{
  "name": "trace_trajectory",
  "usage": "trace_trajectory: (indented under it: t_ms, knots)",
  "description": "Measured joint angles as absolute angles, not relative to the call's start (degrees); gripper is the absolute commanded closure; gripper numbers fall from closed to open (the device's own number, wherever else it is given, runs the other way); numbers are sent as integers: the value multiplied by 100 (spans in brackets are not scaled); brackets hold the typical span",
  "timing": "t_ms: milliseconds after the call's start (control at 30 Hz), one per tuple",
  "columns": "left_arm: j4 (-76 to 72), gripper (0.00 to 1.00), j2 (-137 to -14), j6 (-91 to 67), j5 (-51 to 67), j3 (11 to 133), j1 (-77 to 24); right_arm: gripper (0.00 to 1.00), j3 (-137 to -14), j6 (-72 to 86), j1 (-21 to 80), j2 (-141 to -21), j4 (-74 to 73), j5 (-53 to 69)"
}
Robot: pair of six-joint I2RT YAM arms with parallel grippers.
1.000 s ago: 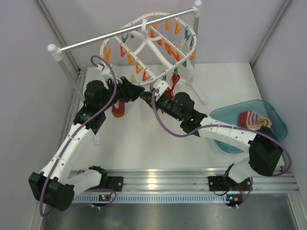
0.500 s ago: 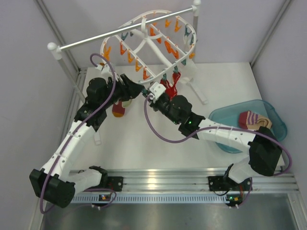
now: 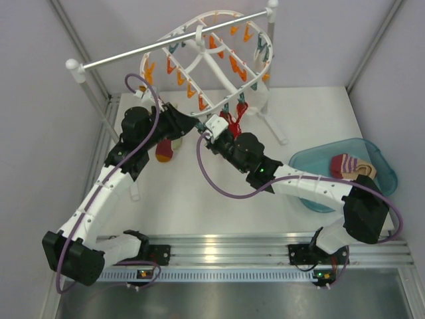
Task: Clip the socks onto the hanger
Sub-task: Open the clamp at the hanger.
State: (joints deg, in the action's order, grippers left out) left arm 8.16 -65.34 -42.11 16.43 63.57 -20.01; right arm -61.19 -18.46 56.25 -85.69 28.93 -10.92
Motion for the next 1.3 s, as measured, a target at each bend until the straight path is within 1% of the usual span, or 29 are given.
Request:
trace_trajectory:
  t_ms: [33,100,133,200,233,267,333,367,433,500,533,567,633,667,700,733,767,1000,1067,1167,1233,1300]
  knots:
    - [801,79,-6534,-4217,1656,6357,-2001,100,-6119,-1846,5625,-8569,2895,-1094]
    - [744,86,-6541,-4259,1671,6357,-1997,100,-6119,-1846,5625,-8569,2906,-1103]
    - [729,94,-6541,-4270,1678,6357,-1997,100,-6119,-1844,5625,-8569,2908,-1103]
    - [692,100,-6541,-4272,1684,6357,-1992,100,-6130,-1828,5625,-8569,2910,-1105]
    - [681,100,-6541,-4257,1688,6355,-1992,99,-6143,-1804,5625,-8569,2899,-1105]
    - [659,100,-6541,-4235,1693,6355,-1992,88,-6169,-1776,5625,-8569,2871,-1103]
    - [631,100,-6536,-4209,1712,6351,-1986,71,-6230,-1691,5623,-8569,2775,-1066]
    - [604,100,-6536,-4189,1715,6346,-1986,58,-6261,-1651,5621,-8569,2709,-1024]
    - [506,100,-6532,-4110,1704,6313,-1988,50,-6285,-1588,5612,-8554,2510,-845]
    - [416,100,-6508,-4029,1702,6250,-1986,39,-6287,-1535,5575,-8534,2274,-626]
    - [395,100,-6501,-4014,1702,6241,-1981,39,-6289,-1509,5537,-8510,2088,-491]
    - [362,100,-6499,-3983,1702,6226,-1981,33,-6289,-1474,5470,-8466,1900,-263]
    - [314,100,-6490,-3903,1702,6211,-1981,26,-6289,-1350,5306,-8326,1529,93]
    - [298,100,-6486,-3876,1702,6198,-1981,13,-6289,-1295,5157,-8202,1302,342]
    - [290,100,-6473,-3861,1699,6182,-1981,6,-6281,-1238,5006,-8062,1085,545]
    - [274,100,-6460,-3839,1699,6163,-1981,2,-6250,-1214,4862,-7900,926,725]
    - [261,100,-6453,-3815,1699,6152,-1981,0,-6184,-1177,4698,-7679,714,906]
    - [213,100,-6449,-3730,1704,6125,-1981,0,-5765,-1229,3481,-6042,-613,2147]
    - [211,100,-6449,-3708,1706,6125,-1981,0,-5747,-1411,2941,-5767,-1085,2388]
    - [211,100,-6449,-3642,1704,6125,-1981,2,-5736,-1861,2128,-5542,-1907,2423]
    - [211,100,-6447,-3579,1704,6117,-1981,2,-5717,-2368,1256,-5481,-2556,2585]
    - [211,100,-6423,-3529,1704,6093,-1981,6,-5666,-2943,78,-5500,-3153,2689]
